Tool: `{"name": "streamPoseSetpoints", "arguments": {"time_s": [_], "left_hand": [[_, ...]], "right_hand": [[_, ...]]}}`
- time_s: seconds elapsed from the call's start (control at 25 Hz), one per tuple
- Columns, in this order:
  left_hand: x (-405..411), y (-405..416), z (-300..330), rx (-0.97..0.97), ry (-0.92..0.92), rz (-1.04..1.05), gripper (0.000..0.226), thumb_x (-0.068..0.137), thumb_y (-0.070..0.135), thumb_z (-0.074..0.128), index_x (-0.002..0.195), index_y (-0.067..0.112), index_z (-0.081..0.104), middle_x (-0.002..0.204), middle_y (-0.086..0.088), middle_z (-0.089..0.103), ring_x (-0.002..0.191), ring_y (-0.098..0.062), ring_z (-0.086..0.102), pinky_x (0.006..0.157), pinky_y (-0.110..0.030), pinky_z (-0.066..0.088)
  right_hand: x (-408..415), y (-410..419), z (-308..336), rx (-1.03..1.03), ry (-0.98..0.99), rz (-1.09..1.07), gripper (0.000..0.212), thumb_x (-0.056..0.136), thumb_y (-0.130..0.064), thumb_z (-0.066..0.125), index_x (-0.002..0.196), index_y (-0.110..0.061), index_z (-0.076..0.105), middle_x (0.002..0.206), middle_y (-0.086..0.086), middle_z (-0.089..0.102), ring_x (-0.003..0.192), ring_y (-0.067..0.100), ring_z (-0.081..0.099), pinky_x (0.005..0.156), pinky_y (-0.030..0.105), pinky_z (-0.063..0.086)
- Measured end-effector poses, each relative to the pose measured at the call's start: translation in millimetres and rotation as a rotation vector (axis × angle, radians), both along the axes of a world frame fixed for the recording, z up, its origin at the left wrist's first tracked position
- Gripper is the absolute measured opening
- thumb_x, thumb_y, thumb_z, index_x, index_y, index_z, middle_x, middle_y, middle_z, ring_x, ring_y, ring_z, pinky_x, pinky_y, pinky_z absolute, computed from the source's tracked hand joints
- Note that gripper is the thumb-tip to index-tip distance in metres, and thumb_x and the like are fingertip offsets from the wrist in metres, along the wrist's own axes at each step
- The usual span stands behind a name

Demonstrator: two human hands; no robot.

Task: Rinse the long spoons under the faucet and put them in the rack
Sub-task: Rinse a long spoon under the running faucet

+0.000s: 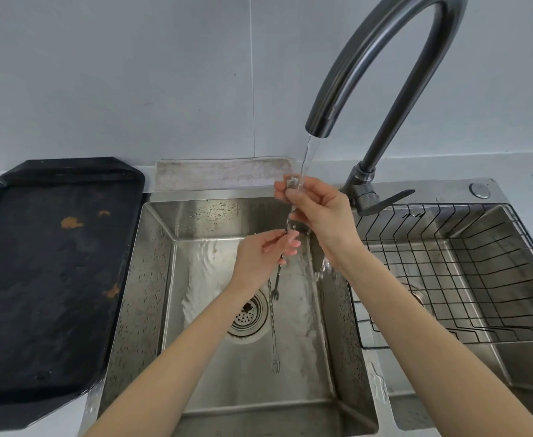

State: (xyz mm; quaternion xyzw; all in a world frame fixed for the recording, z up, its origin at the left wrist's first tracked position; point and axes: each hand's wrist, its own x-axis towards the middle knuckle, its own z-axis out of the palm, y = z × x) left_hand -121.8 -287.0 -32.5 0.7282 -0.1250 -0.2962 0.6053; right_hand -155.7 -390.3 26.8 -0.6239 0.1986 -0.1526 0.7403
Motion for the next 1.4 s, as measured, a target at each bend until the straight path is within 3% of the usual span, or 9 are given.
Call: {"name": "streamPoseSetpoints", "arguments": {"time_s": [0.16, 0.32, 0.44, 0.6, 0.8, 1.08, 1.16, 1.28, 1.4], "left_hand": [[-9, -2, -3, 0.003, 0.015, -0.057, 0.024, 0.09, 0.012, 0.049, 0.108, 0.006, 0.064, 0.088, -0.002, 0.067, 0.058, 0.008, 0.064, 0.054, -0.009, 0.049], [-8, 1, -6, 0.036, -0.065, -0.057, 0.023, 0.09, 0.014, 0.048, 0.103, 0.014, 0.067, 0.085, 0.001, 0.07, 0.058, 0.005, 0.065, 0.05, -0.013, 0.047], [-10, 1, 0, -0.011, -0.081, -0.083, 0.018, 0.089, 0.017, 0.052, 0.087, 0.026, 0.068, 0.065, 0.014, 0.071, 0.053, 0.001, 0.064, 0.047, -0.012, 0.044], [-10, -7, 12, -0.029, -0.122, -0.109, 0.024, 0.091, 0.021, 0.047, 0.08, 0.035, 0.063, 0.057, 0.018, 0.067, 0.052, -0.001, 0.064, 0.05, -0.01, 0.042], [-5, -3, 12, -0.042, -0.179, -0.205, 0.033, 0.095, 0.015, 0.036, 0.081, 0.037, 0.056, 0.062, 0.026, 0.068, 0.058, 0.003, 0.067, 0.056, -0.01, 0.044], [-8, -6, 20, -0.136, -0.173, -0.229, 0.032, 0.093, -0.001, 0.03, 0.087, 0.026, 0.045, 0.073, 0.005, 0.065, 0.06, 0.001, 0.066, 0.061, -0.009, 0.047], [-7, -8, 26, -0.159, -0.139, -0.164, 0.029, 0.093, 0.001, 0.035, 0.084, 0.025, 0.05, 0.07, 0.005, 0.064, 0.055, 0.003, 0.064, 0.058, -0.007, 0.046], [-2, -12, 27, -0.152, -0.202, -0.064, 0.03, 0.093, 0.01, 0.04, 0.08, 0.032, 0.056, 0.063, 0.009, 0.063, 0.051, 0.002, 0.06, 0.056, -0.01, 0.046], [3, -13, 24, -0.105, -0.249, -0.02, 0.027, 0.092, 0.015, 0.043, 0.075, 0.03, 0.059, 0.051, 0.014, 0.063, 0.052, 0.002, 0.059, 0.06, -0.012, 0.047]], "right_hand": [[5, 1, 2, -0.072, 0.07, -0.073, 0.023, 0.092, -0.02, 0.049, 0.077, -0.02, 0.066, 0.069, -0.009, 0.07, 0.059, -0.001, 0.064, 0.042, 0.011, 0.044], [3, -2, 2, -0.023, 0.01, 0.07, 0.021, 0.093, -0.008, 0.046, 0.103, -0.019, 0.061, 0.094, -0.008, 0.067, 0.08, -0.005, 0.067, 0.064, 0.011, 0.055], [1, -3, 1, -0.041, 0.057, 0.028, 0.028, 0.092, -0.008, 0.048, 0.119, -0.012, 0.056, 0.091, -0.005, 0.068, 0.074, -0.004, 0.068, 0.048, 0.011, 0.051], [2, -2, 2, -0.073, 0.177, -0.012, 0.035, 0.096, -0.028, 0.038, 0.108, -0.006, 0.062, 0.076, 0.001, 0.068, 0.052, -0.001, 0.064, 0.037, 0.011, 0.041], [-3, -5, 3, 0.029, 0.066, 0.105, 0.022, 0.095, -0.012, 0.041, 0.097, -0.022, 0.06, 0.095, -0.012, 0.069, 0.081, -0.003, 0.066, 0.05, 0.011, 0.048], [2, 2, 12, -0.078, 0.049, -0.012, 0.029, 0.096, -0.023, 0.04, 0.077, -0.02, 0.062, 0.051, -0.007, 0.058, 0.038, 0.004, 0.048, 0.035, 0.015, 0.036], [1, 1, 14, -0.128, 0.032, 0.01, 0.028, 0.098, -0.019, 0.035, 0.088, -0.02, 0.061, 0.066, -0.005, 0.065, 0.05, 0.003, 0.059, 0.043, 0.015, 0.047], [-1, -1, 14, -0.165, -0.033, 0.073, 0.028, 0.096, -0.006, 0.035, 0.095, -0.024, 0.057, 0.099, 0.0, 0.066, 0.078, -0.003, 0.067, 0.07, 0.014, 0.055], [-3, -3, 18, -0.141, -0.044, 0.045, 0.024, 0.093, -0.005, 0.044, 0.092, -0.024, 0.059, 0.09, -0.004, 0.068, 0.073, -0.004, 0.067, 0.059, 0.012, 0.054]]}}
